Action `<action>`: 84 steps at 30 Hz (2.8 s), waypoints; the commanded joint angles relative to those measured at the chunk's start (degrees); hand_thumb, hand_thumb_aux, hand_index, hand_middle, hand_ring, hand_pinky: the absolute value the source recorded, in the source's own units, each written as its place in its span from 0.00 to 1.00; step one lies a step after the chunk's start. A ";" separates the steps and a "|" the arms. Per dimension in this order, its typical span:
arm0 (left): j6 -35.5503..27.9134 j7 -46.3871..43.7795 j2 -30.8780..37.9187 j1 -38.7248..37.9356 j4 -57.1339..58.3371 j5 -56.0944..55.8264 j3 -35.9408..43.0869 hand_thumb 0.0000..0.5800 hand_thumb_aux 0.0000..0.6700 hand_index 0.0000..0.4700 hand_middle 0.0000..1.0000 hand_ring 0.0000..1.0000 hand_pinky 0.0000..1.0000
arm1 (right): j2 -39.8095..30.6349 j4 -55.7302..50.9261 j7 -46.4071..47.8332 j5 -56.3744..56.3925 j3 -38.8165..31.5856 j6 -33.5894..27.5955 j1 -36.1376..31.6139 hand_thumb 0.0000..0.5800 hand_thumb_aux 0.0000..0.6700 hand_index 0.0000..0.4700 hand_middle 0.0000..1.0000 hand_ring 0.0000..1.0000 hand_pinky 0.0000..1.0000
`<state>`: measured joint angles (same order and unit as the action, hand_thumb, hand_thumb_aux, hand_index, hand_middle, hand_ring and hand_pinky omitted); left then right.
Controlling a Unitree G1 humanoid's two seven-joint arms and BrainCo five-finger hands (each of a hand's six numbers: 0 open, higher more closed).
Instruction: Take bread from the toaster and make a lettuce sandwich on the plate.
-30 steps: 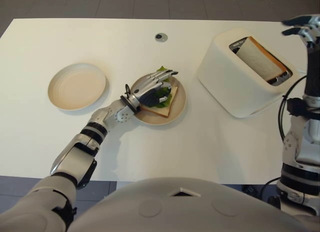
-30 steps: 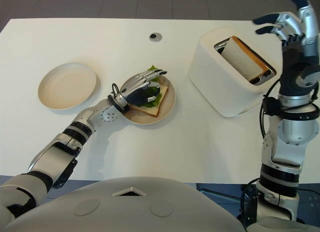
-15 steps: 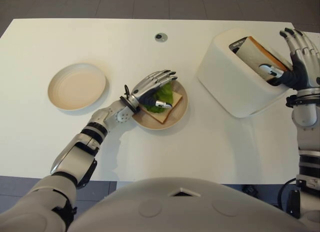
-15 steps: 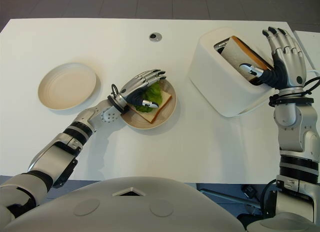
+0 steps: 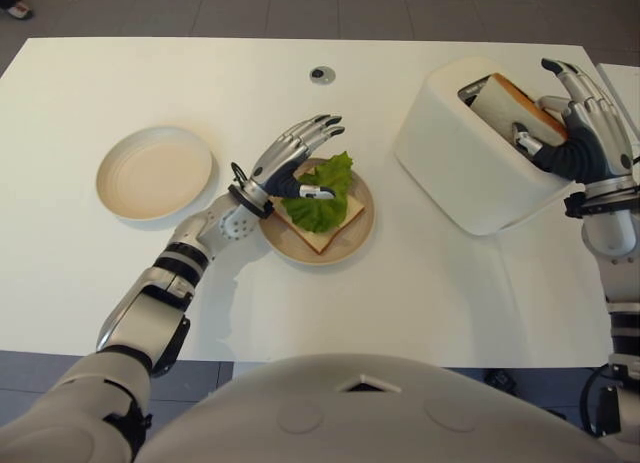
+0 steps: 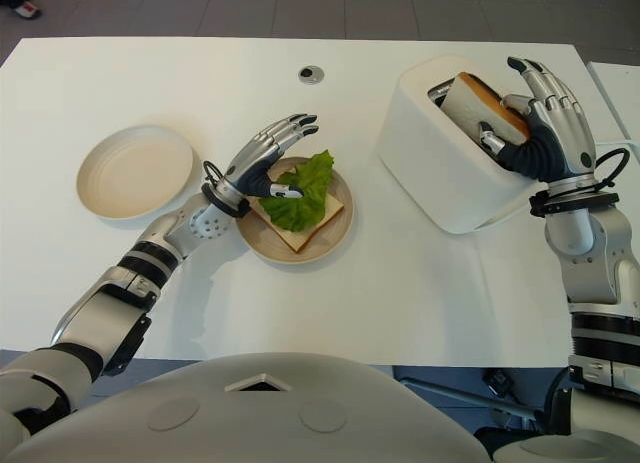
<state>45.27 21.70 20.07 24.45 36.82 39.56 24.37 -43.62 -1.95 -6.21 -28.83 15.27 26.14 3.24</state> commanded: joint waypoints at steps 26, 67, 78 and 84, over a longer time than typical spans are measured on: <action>4.65 -22.04 -0.64 -2.18 -0.64 -46.17 -20.91 0.00 0.00 0.00 0.00 0.00 0.00 | 13.87 13.76 17.83 18.89 -17.55 -3.01 -14.79 1.00 1.00 1.00 1.00 1.00 1.00; 13.06 -54.53 8.88 -20.71 -18.83 -28.42 -16.93 0.00 0.00 0.00 0.00 0.00 0.00 | 27.01 -8.93 2.54 -12.75 -38.54 -17.34 -5.94 1.00 1.00 1.00 1.00 1.00 1.00; 9.98 -49.20 11.89 -19.80 -11.39 -9.94 -8.19 0.00 0.00 0.00 0.00 0.00 0.00 | 26.61 -7.31 0.75 -12.26 -37.33 -17.22 -6.87 1.00 1.00 1.00 1.00 1.00 1.00; 9.16 -44.31 12.86 -18.30 -9.36 -5.99 -5.18 0.00 0.00 0.00 0.00 0.00 0.00 | 27.81 -1.22 -3.39 -7.51 -32.35 -14.32 -7.45 0.00 0.00 0.00 0.04 0.04 0.04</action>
<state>58.25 -20.52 31.65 8.65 23.59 26.82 15.56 -16.73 -6.57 -6.62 -39.67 -20.32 9.79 -3.87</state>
